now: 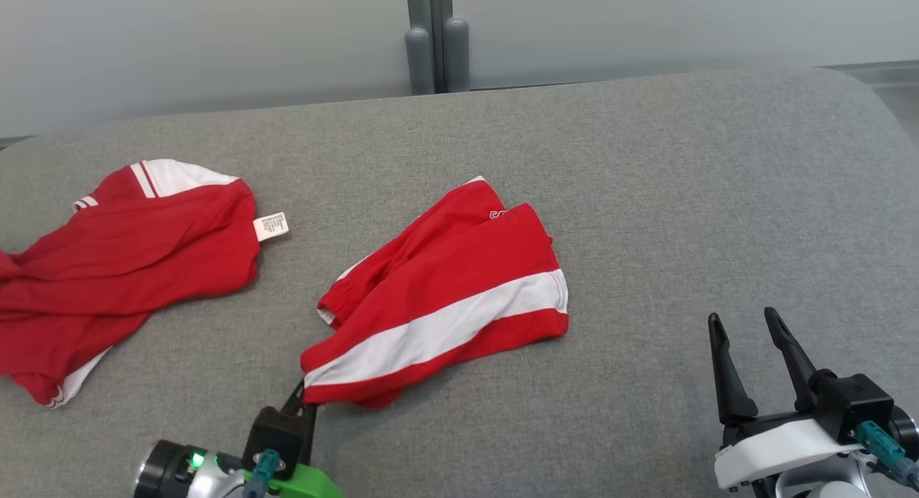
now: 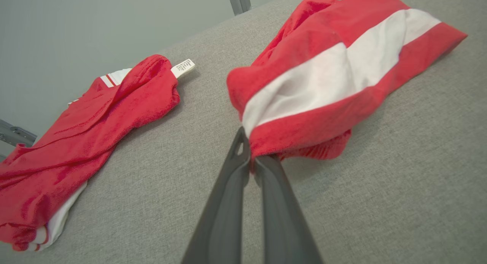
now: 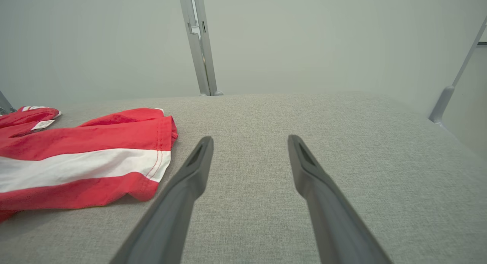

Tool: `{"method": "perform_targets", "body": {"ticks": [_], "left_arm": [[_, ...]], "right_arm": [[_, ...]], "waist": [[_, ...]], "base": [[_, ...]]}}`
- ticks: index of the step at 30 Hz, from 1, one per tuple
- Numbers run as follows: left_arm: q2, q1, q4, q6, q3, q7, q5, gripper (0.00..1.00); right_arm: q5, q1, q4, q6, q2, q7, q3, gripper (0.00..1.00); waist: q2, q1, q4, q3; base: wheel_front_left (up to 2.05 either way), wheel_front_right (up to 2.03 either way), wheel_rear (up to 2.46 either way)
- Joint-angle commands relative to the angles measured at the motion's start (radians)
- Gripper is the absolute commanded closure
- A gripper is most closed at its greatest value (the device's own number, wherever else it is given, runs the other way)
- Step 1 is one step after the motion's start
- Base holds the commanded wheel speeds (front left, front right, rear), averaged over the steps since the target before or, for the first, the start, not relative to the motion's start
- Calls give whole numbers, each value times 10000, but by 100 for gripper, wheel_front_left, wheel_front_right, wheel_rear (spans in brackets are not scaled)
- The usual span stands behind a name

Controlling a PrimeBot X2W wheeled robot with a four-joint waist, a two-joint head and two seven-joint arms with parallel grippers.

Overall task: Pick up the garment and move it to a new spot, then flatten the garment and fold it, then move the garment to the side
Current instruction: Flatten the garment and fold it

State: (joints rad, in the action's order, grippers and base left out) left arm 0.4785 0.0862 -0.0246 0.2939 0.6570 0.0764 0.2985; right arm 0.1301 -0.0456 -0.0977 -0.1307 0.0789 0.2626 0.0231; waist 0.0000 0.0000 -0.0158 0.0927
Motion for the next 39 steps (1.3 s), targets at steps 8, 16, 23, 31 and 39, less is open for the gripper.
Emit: {"method": "perform_targets", "body": {"ticks": [8, 16, 23, 31, 39], "left_arm": [[-1413, -82, -2087, -443, 755, -1230, 224, 63], [-2107, 137, -3331, -716, 770, -2045, 573, 0], [-2516, -931, -3159, -1023, -312, -2228, 2552, 0], [-3409, -1655, -3135, -2339, -2059, -1755, 5973, 0], [-3390, -1877, -2281, -3826, -2983, -195, 8814, 0]], "right_arm": [[41, 60, -71, -1, 42, 34, -132, 0], [25, -98, -134, -1, 76, 34, -124, 0], [55, -250, -138, -1, 105, 34, -106, 0], [44, -291, -192, -1, 193, 33, -207, 0], [81, -337, -199, -1, 287, 34, -267, 0]], "waist": [[0, 0, 390, -54], [0, 0, 503, -216], [0, 0, 509, -388], [0, 0, 528, -621], [0, 0, 471, -713]], "base": [[0, 0, 0], [0, 0, 0], [0, 0, 0], [0, 0, 0], [0, 0, 0]]}}
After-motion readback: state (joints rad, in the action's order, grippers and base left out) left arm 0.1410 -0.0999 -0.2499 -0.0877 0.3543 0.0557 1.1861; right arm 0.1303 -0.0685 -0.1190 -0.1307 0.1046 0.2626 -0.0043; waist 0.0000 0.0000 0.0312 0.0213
